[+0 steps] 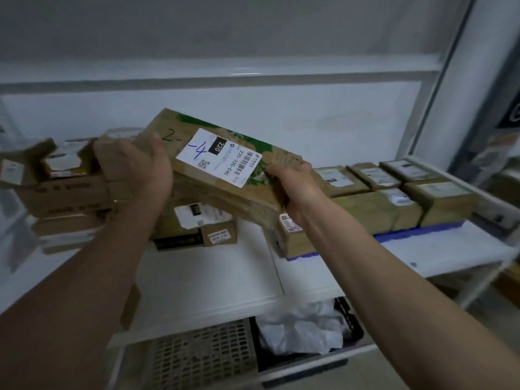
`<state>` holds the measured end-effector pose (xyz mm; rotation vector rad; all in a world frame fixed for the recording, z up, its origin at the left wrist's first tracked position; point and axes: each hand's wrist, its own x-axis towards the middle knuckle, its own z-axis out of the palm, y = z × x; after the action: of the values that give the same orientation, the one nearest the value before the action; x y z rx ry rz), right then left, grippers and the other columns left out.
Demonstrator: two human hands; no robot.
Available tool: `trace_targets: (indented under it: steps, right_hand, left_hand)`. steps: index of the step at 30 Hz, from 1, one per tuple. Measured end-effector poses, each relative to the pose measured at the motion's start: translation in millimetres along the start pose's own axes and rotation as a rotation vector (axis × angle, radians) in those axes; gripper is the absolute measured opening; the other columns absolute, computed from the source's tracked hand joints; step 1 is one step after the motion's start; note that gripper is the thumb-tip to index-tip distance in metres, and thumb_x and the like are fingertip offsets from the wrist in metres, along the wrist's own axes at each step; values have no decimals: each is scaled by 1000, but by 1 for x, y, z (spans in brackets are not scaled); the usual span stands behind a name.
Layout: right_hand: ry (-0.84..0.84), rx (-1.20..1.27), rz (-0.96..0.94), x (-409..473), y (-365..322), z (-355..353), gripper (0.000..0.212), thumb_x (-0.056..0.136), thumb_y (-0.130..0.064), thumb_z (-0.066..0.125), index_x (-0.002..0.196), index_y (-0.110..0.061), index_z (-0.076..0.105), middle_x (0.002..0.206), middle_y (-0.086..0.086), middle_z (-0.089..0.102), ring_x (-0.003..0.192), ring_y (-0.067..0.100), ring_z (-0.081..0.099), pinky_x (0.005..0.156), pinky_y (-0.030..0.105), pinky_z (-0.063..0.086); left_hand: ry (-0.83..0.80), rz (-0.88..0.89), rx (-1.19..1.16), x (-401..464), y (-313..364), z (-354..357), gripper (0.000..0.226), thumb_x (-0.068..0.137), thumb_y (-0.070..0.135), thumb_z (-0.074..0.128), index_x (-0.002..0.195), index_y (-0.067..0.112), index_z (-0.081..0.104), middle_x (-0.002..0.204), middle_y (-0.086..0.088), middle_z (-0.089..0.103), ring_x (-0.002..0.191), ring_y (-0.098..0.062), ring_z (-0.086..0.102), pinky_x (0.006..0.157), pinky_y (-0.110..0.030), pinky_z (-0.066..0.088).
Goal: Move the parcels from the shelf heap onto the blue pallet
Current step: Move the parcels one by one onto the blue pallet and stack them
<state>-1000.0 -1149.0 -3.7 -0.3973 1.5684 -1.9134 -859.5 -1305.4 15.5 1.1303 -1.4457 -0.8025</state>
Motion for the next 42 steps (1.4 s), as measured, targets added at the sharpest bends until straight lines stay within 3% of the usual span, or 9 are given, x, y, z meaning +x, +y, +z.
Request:
trace_targets:
  steps: [4, 7, 10, 13, 16, 19, 28, 35, 42]
  right_hand:
    - [96, 11, -8, -2, -9, -68, 66, 85, -17, 69, 134, -8, 26, 120, 19, 58, 80, 22, 65, 64, 34, 59]
    - [181, -36, -26, -2, -8, -114, 82, 75, -32, 73, 136, -12, 23, 134, 16, 49, 102, 27, 63, 76, 41, 59]
    - [258, -90, -61, -4, -8, -160, 83, 75, -41, 73, 137, -13, 26, 134, 9, 47, 111, 26, 57, 68, 32, 52]
    - [321, -123, -45, -2, -12, -196, 109, 48, -63, 73, 136, -17, 29, 134, 7, 49, 114, 28, 56, 87, 47, 54]
    - [373, -157, -82, 7, -20, -228, 114, 41, -69, 69, 135, -18, 31, 134, 7, 46, 118, 30, 54, 94, 50, 50]
    - [432, -219, -129, 28, -33, -263, 100, 44, -69, 63, 126, -20, 33, 134, 8, 49, 121, 32, 51, 98, 51, 46]
    - [593, -175, -135, 82, -77, -363, 48, 76, -37, 61, 113, -19, 36, 118, 14, 54, 106, 33, 59, 91, 52, 51]
    - [672, -176, -85, 148, -105, -431, 56, 74, -40, 59, 119, -22, 33, 115, 13, 56, 103, 33, 61, 88, 51, 53]
    - [658, -134, -73, 204, -111, -477, 38, 90, -25, 59, 120, -14, 37, 114, 14, 56, 100, 28, 62, 87, 46, 56]
  left_hand:
    - [-138, -18, -32, -44, 9, 49, 54, 96, 44, 48, 137, 12, 32, 135, -3, 43, 119, -20, 49, 89, -28, 40]
    - [-256, -51, -85, -71, 16, 85, 53, 94, 46, 51, 133, 15, 34, 128, -2, 47, 113, -20, 52, 87, -31, 44]
    - [-322, -45, -115, -100, 24, 118, 58, 87, 53, 54, 132, 21, 35, 135, -8, 44, 110, -25, 50, 89, -32, 41]
    - [-386, -73, -60, -124, 30, 148, 64, 75, 66, 53, 130, 39, 34, 140, -8, 37, 120, -31, 45, 101, -46, 41]
    - [-490, -57, -74, -149, 41, 179, 76, 85, 52, 60, 147, 39, 19, 147, -7, 25, 131, -27, 35, 100, -38, 37]
    - [-527, -119, -159, -162, 53, 214, 94, 75, 55, 67, 147, 26, 13, 146, -5, 31, 130, -28, 41, 103, -42, 41]
    - [-783, -157, -188, -191, 90, 359, 76, 83, 52, 64, 141, 21, 24, 141, -3, 40, 127, -26, 45, 101, -40, 42]
    - [-1082, -275, -235, -197, 119, 467, 95, 63, 65, 71, 141, 38, 24, 141, -4, 41, 122, -33, 47, 88, -60, 49]
    - [-1160, -323, -252, -202, 125, 558, 105, 47, 67, 76, 137, 43, 29, 133, -4, 50, 114, -33, 55, 78, -58, 55]
